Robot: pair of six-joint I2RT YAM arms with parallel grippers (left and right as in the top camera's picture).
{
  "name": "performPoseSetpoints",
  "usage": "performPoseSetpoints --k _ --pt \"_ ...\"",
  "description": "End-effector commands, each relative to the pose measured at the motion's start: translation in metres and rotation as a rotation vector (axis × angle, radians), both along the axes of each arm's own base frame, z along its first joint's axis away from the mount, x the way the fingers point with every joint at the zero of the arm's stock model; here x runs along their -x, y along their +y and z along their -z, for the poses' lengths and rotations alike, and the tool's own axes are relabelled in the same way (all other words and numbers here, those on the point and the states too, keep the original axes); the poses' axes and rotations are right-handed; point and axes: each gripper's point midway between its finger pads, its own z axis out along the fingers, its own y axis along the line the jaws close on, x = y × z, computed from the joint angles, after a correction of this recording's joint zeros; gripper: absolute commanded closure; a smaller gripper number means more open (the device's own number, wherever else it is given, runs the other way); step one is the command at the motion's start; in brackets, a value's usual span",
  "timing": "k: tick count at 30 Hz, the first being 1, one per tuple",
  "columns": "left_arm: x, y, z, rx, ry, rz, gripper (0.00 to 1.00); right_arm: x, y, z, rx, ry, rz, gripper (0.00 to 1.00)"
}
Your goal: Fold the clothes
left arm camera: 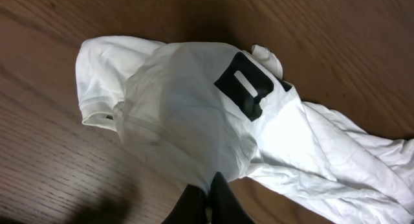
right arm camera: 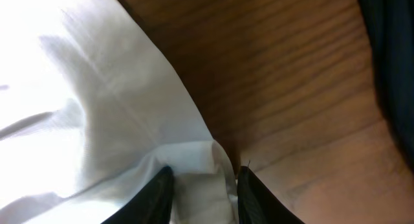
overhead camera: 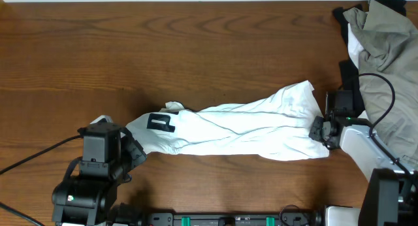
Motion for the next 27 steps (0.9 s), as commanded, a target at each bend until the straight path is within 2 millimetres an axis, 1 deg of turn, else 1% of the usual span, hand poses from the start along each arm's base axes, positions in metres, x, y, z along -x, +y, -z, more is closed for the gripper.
performPoseSetpoints --k 1,6,7,11,14,20,23,25,27 --pt "-0.002 0.001 -0.006 -0.008 -0.018 0.011 0.94 0.002 -0.001 0.008 -0.015 0.02 0.022 0.69" --pt "-0.002 0.001 -0.006 -0.008 -0.018 0.011 0.94 -0.003 -0.002 0.006 -0.013 0.001 0.022 0.71" --pt "-0.002 0.001 -0.006 -0.008 -0.018 0.011 0.94 -0.003 -0.002 0.006 -0.013 -0.002 0.022 0.73" --pt "-0.002 0.001 -0.006 -0.008 -0.018 0.011 0.94 -0.006 -0.002 0.003 -0.011 -0.016 0.022 0.85" --pt "-0.002 0.001 -0.006 -0.007 -0.018 0.011 0.94 -0.009 -0.002 0.0 -0.01 -0.034 0.022 0.98" --pt "-0.003 0.001 -0.007 -0.007 -0.023 0.011 0.94 -0.015 -0.001 -0.011 -0.014 -0.078 0.018 0.99" --pt "-0.006 0.0 -0.01 -0.005 -0.043 0.012 0.94 -0.022 0.0 -0.027 -0.021 -0.118 0.004 0.99" --pt "-0.011 0.0 -0.013 -0.005 -0.066 0.015 0.94 -0.029 0.0 -0.044 -0.017 -0.161 -0.002 0.98" --pt "-0.016 -0.001 -0.017 -0.01 -0.094 0.027 0.94 -0.037 -0.001 -0.066 -0.003 -0.216 -0.026 0.95"
